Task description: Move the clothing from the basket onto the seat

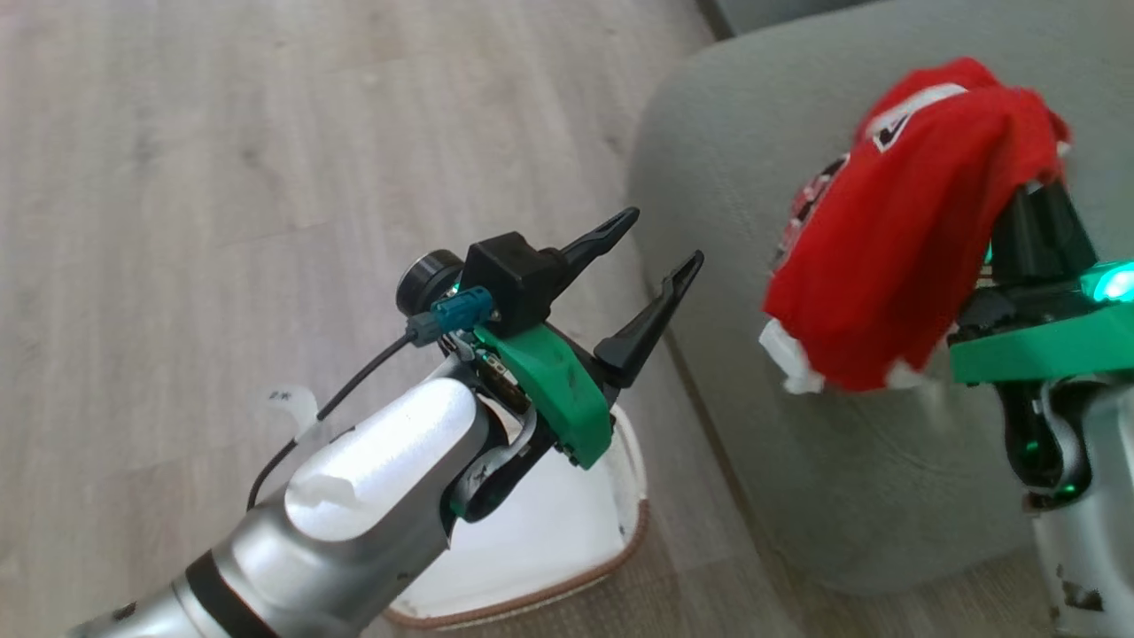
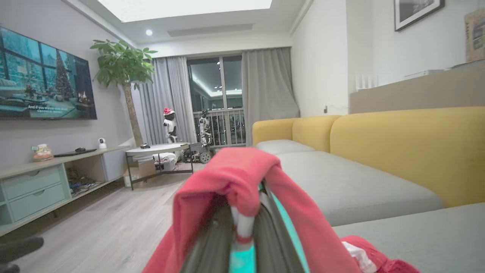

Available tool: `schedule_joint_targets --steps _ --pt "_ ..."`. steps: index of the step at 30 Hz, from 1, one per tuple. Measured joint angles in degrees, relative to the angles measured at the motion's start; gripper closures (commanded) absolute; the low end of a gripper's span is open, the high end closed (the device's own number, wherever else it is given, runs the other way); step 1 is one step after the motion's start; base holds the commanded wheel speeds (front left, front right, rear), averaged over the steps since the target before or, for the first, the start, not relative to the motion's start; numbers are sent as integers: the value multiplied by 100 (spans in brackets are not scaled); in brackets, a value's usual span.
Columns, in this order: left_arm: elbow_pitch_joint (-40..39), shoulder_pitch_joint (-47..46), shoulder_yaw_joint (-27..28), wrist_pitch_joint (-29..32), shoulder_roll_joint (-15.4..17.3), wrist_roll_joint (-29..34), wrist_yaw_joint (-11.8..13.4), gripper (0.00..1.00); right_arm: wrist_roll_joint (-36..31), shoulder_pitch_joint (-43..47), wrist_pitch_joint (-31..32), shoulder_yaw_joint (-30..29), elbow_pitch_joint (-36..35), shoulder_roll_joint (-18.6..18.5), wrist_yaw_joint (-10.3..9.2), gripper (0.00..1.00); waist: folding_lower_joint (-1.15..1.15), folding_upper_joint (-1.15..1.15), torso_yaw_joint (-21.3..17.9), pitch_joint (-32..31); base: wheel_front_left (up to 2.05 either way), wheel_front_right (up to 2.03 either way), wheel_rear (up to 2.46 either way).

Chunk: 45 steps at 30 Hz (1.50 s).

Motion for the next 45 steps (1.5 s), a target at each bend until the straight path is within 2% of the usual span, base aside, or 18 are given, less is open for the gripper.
schedule_joint_targets --steps 13,19,25,35,45 --pt "-48 69 -70 -94 83 102 45 0 -70 478 301 -363 -1159 202 0 100 0 0 -894 332 0 0 0" --pt "-48 68 -104 -93 92 102 45 0 -111 672 363 -432 -1270 275 0 100 0 0 -1087 464 0 0 0" --pt "-58 32 -130 -85 103 137 44 0 -112 600 436 -543 -1270 249 0 100 0 0 -1122 631 0 0 0" --pt "-176 -230 -136 15 141 160 43 0 136 -751 455 -612 -441 -374 0 100 0 0 -969 1024 0 0 0" --pt "-417 -678 -146 322 270 319 46 0 610 -2503 276 -745 1039 -1502 1 100 1 0 -651 1739 0 0 0"
